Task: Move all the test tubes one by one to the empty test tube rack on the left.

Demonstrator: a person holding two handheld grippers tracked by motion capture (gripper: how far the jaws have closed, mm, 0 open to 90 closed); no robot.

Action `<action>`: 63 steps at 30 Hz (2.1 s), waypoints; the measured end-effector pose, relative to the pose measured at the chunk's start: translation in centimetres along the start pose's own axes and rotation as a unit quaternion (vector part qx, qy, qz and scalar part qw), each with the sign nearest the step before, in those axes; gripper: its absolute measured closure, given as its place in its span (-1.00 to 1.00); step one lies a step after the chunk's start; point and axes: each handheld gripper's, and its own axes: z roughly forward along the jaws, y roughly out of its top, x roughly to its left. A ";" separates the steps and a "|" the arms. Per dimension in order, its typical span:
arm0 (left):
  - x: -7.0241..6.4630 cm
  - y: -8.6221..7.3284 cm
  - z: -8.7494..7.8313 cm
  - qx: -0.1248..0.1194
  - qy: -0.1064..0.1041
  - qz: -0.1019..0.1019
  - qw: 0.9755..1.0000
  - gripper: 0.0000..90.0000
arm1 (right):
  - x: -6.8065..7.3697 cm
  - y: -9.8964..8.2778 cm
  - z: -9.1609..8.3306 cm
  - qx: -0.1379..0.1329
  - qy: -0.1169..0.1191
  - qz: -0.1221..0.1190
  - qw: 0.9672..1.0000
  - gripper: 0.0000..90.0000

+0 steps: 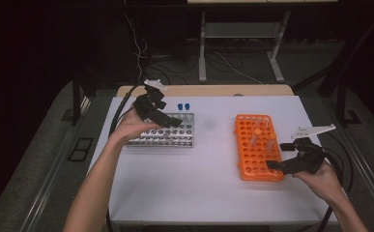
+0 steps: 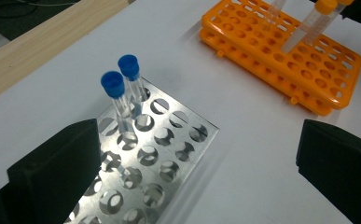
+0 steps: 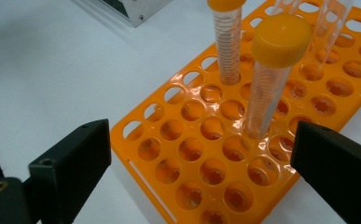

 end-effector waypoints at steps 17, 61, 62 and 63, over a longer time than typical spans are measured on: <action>-4.1 -2.7 -1.4 -0.009 -0.012 0.042 0.999 -1.00 | -1.6 0.5 2.1 0.016 -0.027 -0.019 0.999 -0.27; -6.6 -3.7 -0.5 0.011 -0.038 0.072 0.997 -1.00 | 1.7 5.0 0.0 0.013 -0.073 -0.097 0.993 0.64; -6.6 -3.7 -0.5 0.011 -0.038 0.072 0.997 -1.00 | 1.9 5.1 -0.1 0.014 -0.070 -0.101 0.992 0.64; -6.7 -3.7 -0.5 0.011 -0.039 0.072 0.997 -1.00 | 2.2 5.3 -0.2 0.015 -0.068 -0.103 0.992 0.64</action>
